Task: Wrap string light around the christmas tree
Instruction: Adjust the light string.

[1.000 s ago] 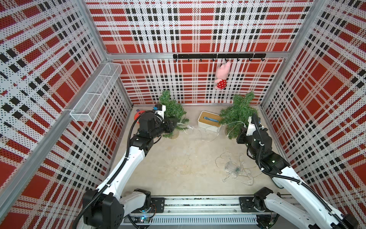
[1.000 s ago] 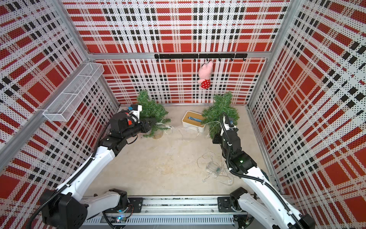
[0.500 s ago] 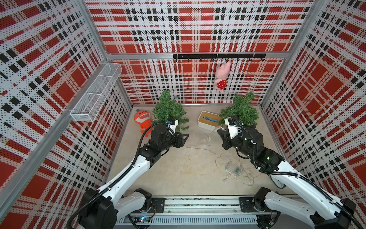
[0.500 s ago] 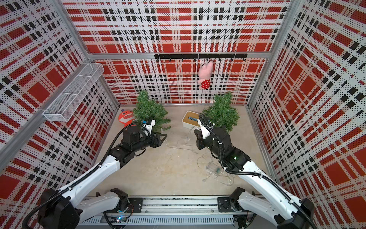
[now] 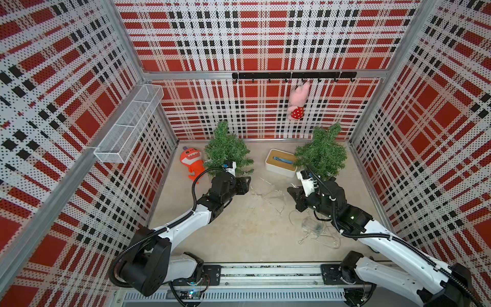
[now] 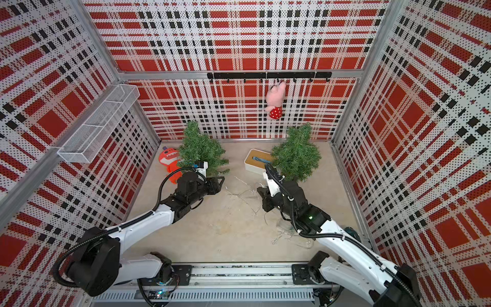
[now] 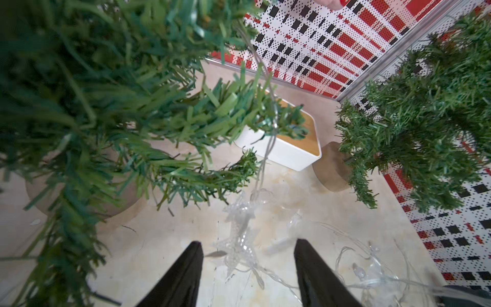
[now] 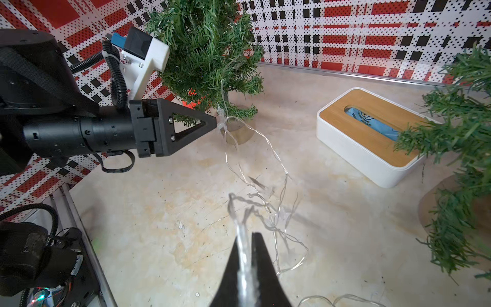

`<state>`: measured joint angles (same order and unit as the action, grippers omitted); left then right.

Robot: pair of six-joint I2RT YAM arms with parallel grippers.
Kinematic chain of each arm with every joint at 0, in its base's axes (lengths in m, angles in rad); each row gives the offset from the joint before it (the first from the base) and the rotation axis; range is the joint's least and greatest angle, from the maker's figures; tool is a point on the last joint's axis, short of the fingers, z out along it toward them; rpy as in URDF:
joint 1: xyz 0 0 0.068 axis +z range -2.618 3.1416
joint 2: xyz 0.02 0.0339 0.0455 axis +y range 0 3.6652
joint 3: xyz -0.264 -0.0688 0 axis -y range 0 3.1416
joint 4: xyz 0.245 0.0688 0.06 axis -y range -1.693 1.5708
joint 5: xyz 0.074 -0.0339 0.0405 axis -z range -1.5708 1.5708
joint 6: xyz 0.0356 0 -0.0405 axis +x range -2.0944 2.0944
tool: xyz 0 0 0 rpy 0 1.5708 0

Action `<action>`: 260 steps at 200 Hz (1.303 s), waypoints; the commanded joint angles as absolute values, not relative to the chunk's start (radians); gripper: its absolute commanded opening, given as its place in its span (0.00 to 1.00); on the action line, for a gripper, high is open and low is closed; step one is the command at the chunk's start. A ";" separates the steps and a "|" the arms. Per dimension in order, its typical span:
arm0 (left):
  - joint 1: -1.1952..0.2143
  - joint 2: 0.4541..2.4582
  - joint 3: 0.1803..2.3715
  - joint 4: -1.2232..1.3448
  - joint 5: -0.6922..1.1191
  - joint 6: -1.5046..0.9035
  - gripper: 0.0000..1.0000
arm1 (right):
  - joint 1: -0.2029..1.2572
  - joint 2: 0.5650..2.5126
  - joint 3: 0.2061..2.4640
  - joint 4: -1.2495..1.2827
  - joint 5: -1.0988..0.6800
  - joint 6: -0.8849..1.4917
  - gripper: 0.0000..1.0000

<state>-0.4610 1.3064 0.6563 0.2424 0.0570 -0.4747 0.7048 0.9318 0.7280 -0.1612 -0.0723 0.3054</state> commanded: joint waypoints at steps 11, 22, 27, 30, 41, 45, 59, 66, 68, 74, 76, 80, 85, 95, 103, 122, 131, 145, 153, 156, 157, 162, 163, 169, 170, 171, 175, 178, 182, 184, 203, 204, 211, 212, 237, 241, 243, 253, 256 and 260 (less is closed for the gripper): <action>-0.478 1.370 0.653 0.357 0.058 -0.480 0.41 | 0.710 0.929 0.712 -0.092 -0.076 0.301 0.00; -0.500 1.372 0.642 0.355 0.079 -0.484 0.28 | 0.710 0.943 0.713 -0.091 -0.069 0.300 0.00; -0.507 1.366 0.631 0.352 0.083 -0.489 0.22 | 0.710 0.948 0.713 -0.088 -0.065 0.299 0.00; -0.508 1.358 0.622 0.349 0.082 -0.493 0.19 | 0.710 0.951 0.711 -0.086 -0.064 0.299 0.00; -0.497 1.321 0.595 0.304 0.068 -0.513 0.13 | 0.710 0.960 0.704 -0.075 -0.057 0.299 0.00; -0.486 1.303 0.588 0.280 0.060 -0.519 0.11 | 0.710 0.963 0.700 -0.070 -0.057 0.299 0.00; -0.436 1.214 0.564 0.203 0.055 -0.532 0.06 | 0.710 0.979 0.691 -0.052 -0.054 0.301 0.00; -0.411 1.156 0.563 0.174 0.058 -0.531 0.04 | 0.710 0.988 0.689 -0.045 -0.052 0.301 0.00; -0.404 1.145 0.564 0.165 0.059 -0.530 0.04 | 0.710 0.990 0.688 -0.044 -0.051 0.301 0.00; -0.386 1.094 0.569 0.150 0.060 -0.526 0.03 | 0.710 0.996 0.686 -0.038 -0.052 0.299 0.00; -0.383 1.079 0.572 0.149 0.061 -0.525 0.02 | 0.710 0.999 0.686 -0.036 -0.051 0.299 0.00; -0.373 1.052 0.579 0.144 0.064 -0.521 0.02 | 0.710 1.004 0.686 -0.030 -0.053 0.299 0.00; -0.363 1.029 0.592 0.136 0.066 -0.519 0.01 | 0.710 1.011 0.686 -0.024 -0.052 0.298 0.00; -0.351 1.006 0.628 0.116 0.076 -0.513 0.01 | 0.710 1.026 0.688 -0.014 -0.051 0.295 0.00; -0.351 1.011 0.658 0.097 0.085 -0.500 0.02 | 0.710 1.039 0.695 -0.010 -0.053 0.291 0.00; -0.366 1.047 0.696 0.071 0.089 -0.475 0.10 | 0.710 1.071 0.717 -0.021 -0.052 0.287 0.00; -0.377 1.069 0.699 0.070 0.084 -0.472 0.15 | 0.710 1.076 0.725 -0.028 -0.058 0.285 0.00; -0.432 1.101 0.712 0.071 0.065 -0.444 0.27 | 0.710 1.065 0.735 -0.037 -0.062 0.285 0.00; -0.491 1.117 0.727 0.073 0.029 -0.403 0.37 | 0.710 1.051 0.742 -0.047 -0.062 0.286 0.00; -0.515 1.121 0.730 0.077 0.017 -0.385 0.39 | 0.710 1.044 0.745 -0.053 -0.065 0.285 0.00; -0.524 1.124 0.733 0.078 0.013 -0.379 0.41 | 0.710 1.042 0.746 -0.055 -0.066 0.285 0.00; -0.564 1.130 0.740 0.088 -0.002 -0.341 0.46 | 0.710 1.035 0.755 -0.065 -0.073 0.285 0.00; -0.572 1.132 0.742 0.089 -0.006 -0.332 0.46 | 0.710 1.033 0.757 -0.068 -0.075 0.285 0.00; -0.616 1.140 0.748 0.106 -0.023 -0.293 0.51 | 0.710 1.022 0.770 -0.084 -0.083 0.284 0.00; -0.623 1.141 0.750 0.108 -0.024 -0.288 0.51 | 0.710 1.021 0.772 -0.088 -0.085 0.284 0.00; -0.630 1.142 0.752 0.112 -0.027 -0.283 0.52 | 0.710 1.020 0.774 -0.092 -0.086 0.284 0.00; -0.653 1.144 0.753 0.128 -0.036 -0.261 0.53 | 0.710 1.014 0.786 -0.104 -0.090 0.283 0.00; -0.671 1.145 0.752 0.144 -0.036 -0.246 0.55 | 0.710 1.009 0.795 -0.113 -0.092 0.283 0.00; -0.694 1.143 0.748 0.169 -0.033 -0.218 0.57 | 0.710 1.004 0.806 -0.128 -0.092 0.281 0.00; -0.705 1.143 0.744 0.183 -0.032 -0.206 0.58 | 0.710 1.001 0.812 -0.135 -0.092 0.281 0.00; -0.774 1.146 0.693 0.312 -0.038 -0.137 0.67 | 0.710 0.974 0.862 -0.191 -0.083 0.275 0.00; -0.776 1.147 0.690 0.317 -0.036 -0.134 0.67 | 0.710 0.973 0.864 -0.193 -0.082 0.275 0.00; -0.786 1.159 0.672 0.350 -0.034 -0.121 0.70 | 0.710 0.963 0.877 -0.204 -0.081 0.275 0.00; -0.786 1.162 0.670 0.354 -0.033 -0.119 0.70 | 0.710 0.962 0.879 -0.205 -0.081 0.275 0.00; -0.787 1.245 0.662 0.416 -0.014 -0.084 0.72 | 0.710 0.941 0.909 -0.204 -0.093 0.284 0.00; -0.787 1.262 0.667 0.423 -0.009 -0.076 0.72 | 0.710 0.940 0.913 -0.202 -0.098 0.285 0.00; -0.787 1.270 0.670 0.426 -0.007 -0.073 0.72 | 0.710 0.939 0.916 -0.200 -0.100 0.286 0.00; -0.787 1.309 0.684 0.443 0.009 -0.061 0.72 | 0.710 0.940 0.923 -0.196 -0.111 0.291 0.00; -0.787 1.321 0.689 0.448 0.015 -0.059 0.72 | 0.710 0.940 0.926 -0.195 -0.113 0.291 0.00; -0.786 1.334 0.696 0.453 0.025 -0.056 0.72 | 0.710 0.939 0.928 -0.193 -0.113 0.293 0.00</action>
<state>-0.7853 1.2636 0.6781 0.3687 -0.0051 -0.1280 0.7048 0.9459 0.9058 -0.1745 -0.0868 0.2920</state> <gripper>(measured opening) 0.722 0.080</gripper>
